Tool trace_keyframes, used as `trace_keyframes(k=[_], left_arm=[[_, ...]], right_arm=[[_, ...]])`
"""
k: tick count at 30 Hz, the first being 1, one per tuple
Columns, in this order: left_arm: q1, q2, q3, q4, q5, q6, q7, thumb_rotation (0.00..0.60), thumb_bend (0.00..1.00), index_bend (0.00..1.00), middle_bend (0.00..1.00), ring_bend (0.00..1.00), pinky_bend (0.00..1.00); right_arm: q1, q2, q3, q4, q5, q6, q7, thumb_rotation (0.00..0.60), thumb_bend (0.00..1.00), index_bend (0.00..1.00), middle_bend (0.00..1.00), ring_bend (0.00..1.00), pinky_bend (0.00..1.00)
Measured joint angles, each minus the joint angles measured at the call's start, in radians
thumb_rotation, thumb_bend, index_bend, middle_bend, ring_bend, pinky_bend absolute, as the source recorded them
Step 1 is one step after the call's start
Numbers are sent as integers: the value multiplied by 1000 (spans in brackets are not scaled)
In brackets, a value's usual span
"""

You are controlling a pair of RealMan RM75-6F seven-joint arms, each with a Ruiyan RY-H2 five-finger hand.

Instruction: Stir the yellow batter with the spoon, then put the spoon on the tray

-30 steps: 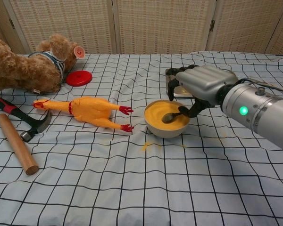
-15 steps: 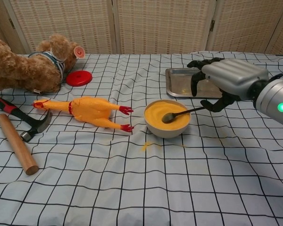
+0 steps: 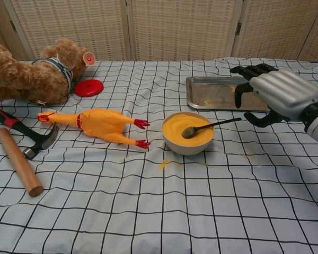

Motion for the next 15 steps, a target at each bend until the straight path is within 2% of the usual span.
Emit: trace_keyframes(k=[7, 15], left_arm=[[0, 0, -2, 0, -6, -2, -1, 600, 438, 0, 0, 0, 137], [-1, 2, -3, 1, -11, -6, -3, 600, 440, 0, 0, 0, 138]], right_arm=[[-13, -59, -6, 92, -50, 21, 58, 600, 345, 478, 0, 0, 0], [-18, -68, 1, 103, -60, 10, 55, 600, 345, 494, 0, 0, 0]])
